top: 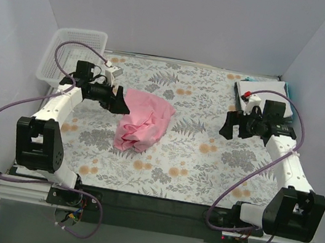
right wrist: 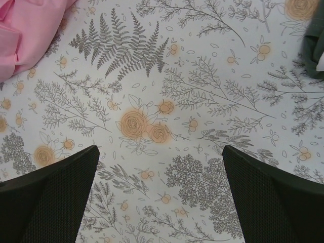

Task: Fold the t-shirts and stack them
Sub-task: Move the tshirt to the center of the board

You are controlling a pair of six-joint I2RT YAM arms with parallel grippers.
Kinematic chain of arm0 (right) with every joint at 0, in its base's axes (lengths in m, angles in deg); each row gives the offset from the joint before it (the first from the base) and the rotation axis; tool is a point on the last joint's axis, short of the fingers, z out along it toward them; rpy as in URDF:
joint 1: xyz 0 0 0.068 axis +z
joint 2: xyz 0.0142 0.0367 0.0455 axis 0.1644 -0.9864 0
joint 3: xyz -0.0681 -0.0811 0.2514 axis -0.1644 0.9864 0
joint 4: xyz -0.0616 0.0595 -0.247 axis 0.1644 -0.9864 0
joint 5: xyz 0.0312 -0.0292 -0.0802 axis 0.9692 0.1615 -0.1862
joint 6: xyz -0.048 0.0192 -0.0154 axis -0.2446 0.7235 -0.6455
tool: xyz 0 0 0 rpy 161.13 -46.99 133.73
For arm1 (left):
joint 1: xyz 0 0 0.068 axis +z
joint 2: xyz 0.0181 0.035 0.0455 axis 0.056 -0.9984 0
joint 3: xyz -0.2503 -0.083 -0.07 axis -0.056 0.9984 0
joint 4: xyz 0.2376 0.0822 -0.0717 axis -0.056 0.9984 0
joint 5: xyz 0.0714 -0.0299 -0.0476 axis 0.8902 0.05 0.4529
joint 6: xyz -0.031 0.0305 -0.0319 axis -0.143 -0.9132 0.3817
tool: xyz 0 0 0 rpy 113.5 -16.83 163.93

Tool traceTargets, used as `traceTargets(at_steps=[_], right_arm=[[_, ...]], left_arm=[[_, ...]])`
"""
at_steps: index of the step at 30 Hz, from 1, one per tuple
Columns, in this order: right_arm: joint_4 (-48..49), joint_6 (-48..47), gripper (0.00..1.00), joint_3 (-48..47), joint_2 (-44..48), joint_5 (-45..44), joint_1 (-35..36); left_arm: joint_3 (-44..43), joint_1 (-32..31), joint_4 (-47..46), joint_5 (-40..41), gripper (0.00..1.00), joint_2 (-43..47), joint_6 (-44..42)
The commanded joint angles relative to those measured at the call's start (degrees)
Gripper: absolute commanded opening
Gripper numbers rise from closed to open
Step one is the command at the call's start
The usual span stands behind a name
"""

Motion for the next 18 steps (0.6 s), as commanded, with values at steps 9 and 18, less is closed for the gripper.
traceTargets(at_steps=[9, 18], right_arm=[[1.5, 3.78, 0.8, -8.65, -14.75, 9.61, 0.05], [1.67, 5.02, 0.72, -9.8, -17.13, 7.95, -0.04]], left_arm=[[-1.72, -8.26, -7.89, 23.44, 0.75, -1.56, 1.41], [-15.15, -14.32, -10.98, 32.94, 0.69, -20.46, 5.03]])
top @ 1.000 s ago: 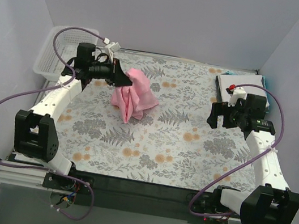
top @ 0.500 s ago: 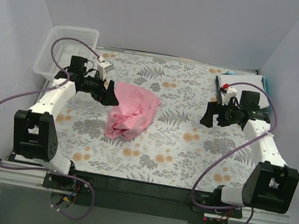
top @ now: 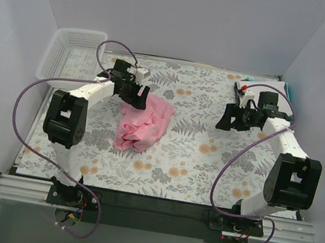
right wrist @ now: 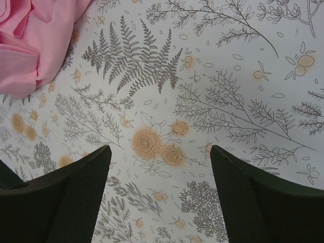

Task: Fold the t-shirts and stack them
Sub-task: Move the tshirt to the center of the board, then flatten the tshirt out

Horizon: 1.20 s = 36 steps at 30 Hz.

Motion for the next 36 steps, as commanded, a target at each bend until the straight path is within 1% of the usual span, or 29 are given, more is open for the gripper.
traceTargets(at_steps=[1, 2, 5, 7, 8, 9, 11, 12, 14, 15, 16, 17, 18, 20, 21, 23, 24, 25, 28, 29, 30, 32, 33, 34, 36], right_arm=[[1.11, 0.82, 0.72, -1.91, 0.48, 0.43, -0.06], [1.11, 0.82, 0.72, -1.82, 0.75, -0.01, -0.06], [1.1, 0.91, 0.7, -1.3, 2.24, -1.77, -0.49], [1.02, 1.43, 0.7, -1.38, 3.55, -0.9, -2.16], [0.93, 1.78, 0.69, -1.56, 3.91, -0.37, -3.82], [0.76, 2.13, 0.69, -1.73, 4.26, 0.68, -4.79], [0.58, 2.14, 0.7, -2.17, 5.41, 0.95, -7.25], [0.67, 2.14, 0.69, -2.26, 5.76, 1.04, -7.96], [0.67, 1.7, 0.69, -2.17, 6.64, 1.04, -9.28], [0.58, 1.52, 0.68, -2.09, 6.81, 1.39, -10.16], [0.49, 1.0, 0.68, -1.91, 6.99, 1.48, -10.51], [0.49, 0.73, 0.68, -1.74, 7.17, 1.57, -10.52], [0.49, 0.47, 0.68, -1.39, 7.25, 2.44, -10.52], [0.58, 0.38, 0.68, -0.6, 6.99, 3.41, -10.43], [0.58, 0.38, 0.68, -0.24, 6.82, 4.54, -10.34], [0.58, 0.29, 0.68, 0.11, 5.94, 5.08, -9.82], [0.58, -0.06, 0.68, 0.63, 5.76, 5.34, -8.94], [0.58, -0.32, 0.68, 0.81, 5.33, 5.35, -8.32], [0.49, -1.55, 0.65, 1.43, 4.36, 6.05, -5.08], [0.4, -1.73, 0.65, 1.43, 4.09, 6.05, -4.2], [-0.38, -3.12, 0.65, 1.52, 3.74, 5.79, -2.1], [-1.7, -4.62, 0.65, 1.95, 2.6, 4.56, 0.28], [-1.79, -5.5, 0.66, 2.57, 2.34, 2.9, 2.73], [-1.97, -6.47, 0.67, 3.96, 1.81, 2.1, 3.71], [-1.97, -7.35, 0.69, 5.47, 1.37, -0.35, 6.69]], left_arm=[[-5.25, -3.44, -1.5, 6.51, 0.69, -4.2, 1.49], [-6.38, -3.88, -1.41, 7.03, 0.68, -5.79, 1.67], [-9.11, -5.37, -0.27, 5.47, 0.53, -10.36, 0.97], [-10.61, -7.74, 1.22, 3.36, 0.42, -12.3, 0.44], [-11.22, -8.88, 2.1, 2.83, 0.4, -13.96, -0.69], [-11.93, -11.76, 4.28, 1.86, 0.38, -14.85, -1.57], [-12.81, -15.03, 6.06, -1.29, 0.33, -15.82, -3.42], [-12.64, -18.79, 7.28, -2.27, 0.3, -15.73, -5.17], [-11.32, -22.76, 8.17, -4.55, 0.25, -14.77, -7.2], [-10.71, -26.87, 9.3, -5.61, 0.24, -13.11, -8.51], [-9.92, -28.65, 9.84, -6.66, 0.24, -11.44, -11.57], [-8.08, -30.06, 9.67, -7.37, 0.26, -9.86, -12.3], [-7.11, -31.64, 8.45, -8.07, 0.3, -6.02, -12.48], [-5.7, -31.66, 6.86, -7.29, 0.42, -2.48, -9.94], [-5.69, -30.87, 6.42, -5.63, 0.49, -0.37, -9.06], [-5.26, -29.55, 6.59, -5.53, 0.54, 5.51, -7.48], [-4.47, -27.81, 6.5, -6.05, 0.58, 7.71, -6.86], [-3.85, -27.01, 6.33, -7.1, 0.71, 12.17, -6.33], [-1.13, -24.19, 8.08, -5.54, 0.75, 18.78, -5.71], [-0.34, -23.4, 8.96, -5.35, 0.75, 19.76, -5.97], [0.8, -21.22, 10.79, -5.0, 0.75, 20.73, -6.67], [4.57, -19.01, 11.69, -3.95, 0.75, 22.84, -7.64], [5.9, -17.17, 11.69, -3.6, 0.75, 23.55, -8.78], [8.52, -16.81, 11.6, -3.33, 0.75, 24.16, -9.75], [10.82, -16.63, 10.38, -2.71, 0.75, 26.0, -11.68]])
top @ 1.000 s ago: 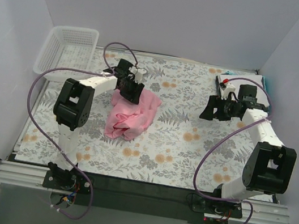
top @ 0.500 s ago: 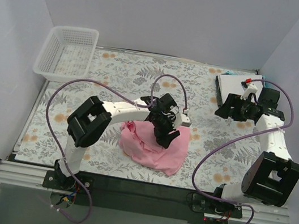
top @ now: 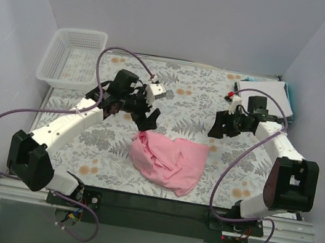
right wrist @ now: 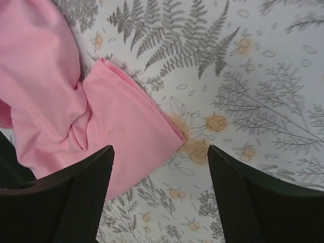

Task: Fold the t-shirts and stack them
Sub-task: Flatten the tshirt out

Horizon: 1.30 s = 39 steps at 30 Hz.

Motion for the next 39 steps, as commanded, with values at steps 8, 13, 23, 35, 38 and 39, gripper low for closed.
traceTargets(at_steps=[8, 13, 23, 35, 38, 39], right_arm=[[0.97, -3.22, 0.65, 4.09, -6.77, -10.43, 10.37], [1.41, -4.1, 0.61, 4.52, -10.02, -13.25, 13.71], [0.97, -4.98, 0.01, 4.52, -9.07, -18.16, 15.21], [0.97, -7.53, 0.01, 2.69, 5.09, -23.18, 6.6], [1.32, -7.97, 0.01, 0.75, 4.74, -23.53, 3.44], [1.41, -8.14, 0.01, -1.08, 4.48, -23.45, 2.65]], left_arm=[[7.25, 0.05, 1.32, 2.44, 0.72, -3.11, -5.69], [10.24, -0.04, 1.05, 5.87, 0.62, -4.43, -6.83], [7.27, 5.91, -0.36, 7.64, 0.0, -2.5, -2.44], [-13.55, 20.51, -7.73, 9.74, 0.0, -17.08, 10.47], [-16.37, 23.94, -8.35, 10.18, 0.0, -21.12, 13.89], [-17.95, 24.65, -8.44, 9.83, 0.0, -21.57, 14.26]])
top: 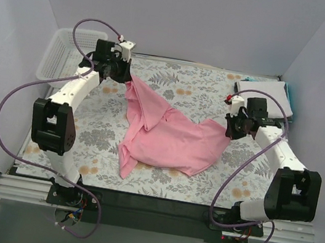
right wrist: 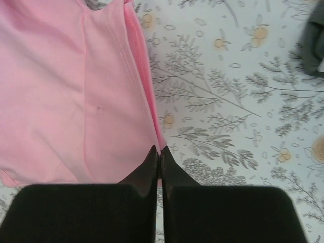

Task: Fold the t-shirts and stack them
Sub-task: Flatten the tshirt out

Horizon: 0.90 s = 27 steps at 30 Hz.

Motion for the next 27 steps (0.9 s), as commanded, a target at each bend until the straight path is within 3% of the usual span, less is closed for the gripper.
traceTargets(at_steps=[1, 9, 17, 21, 23, 27], right_arm=[[0.93, -1.65, 0.01, -5.62, -0.38, -1.57, -3.87], [0.58, -2.53, 0.01, -14.33, -0.2, 0.8, -7.13], [0.4, -2.36, 0.01, -13.71, -3.62, 3.27, -7.13], [0.75, -2.01, 0.01, -14.77, -5.91, 4.23, -7.13], [0.67, -1.57, 0.01, -15.56, -7.75, 4.84, -7.05], [0.75, -0.51, 0.01, -17.58, -10.13, 5.55, -6.78]], left_arm=[[-4.02, 3.82, -0.99, 1.04, 0.0, -1.7, 4.77], [-7.72, 7.52, 2.34, -3.08, 0.0, -1.52, 3.38], [6.22, 8.22, 4.02, -1.86, 0.0, 3.47, 5.91], [11.79, 8.66, 3.06, 2.52, 0.0, 4.98, 6.18], [10.92, 10.58, 2.27, 4.11, 0.0, 2.18, 5.92], [-1.86, 13.49, 3.84, 5.52, 0.0, -7.92, 7.58]])
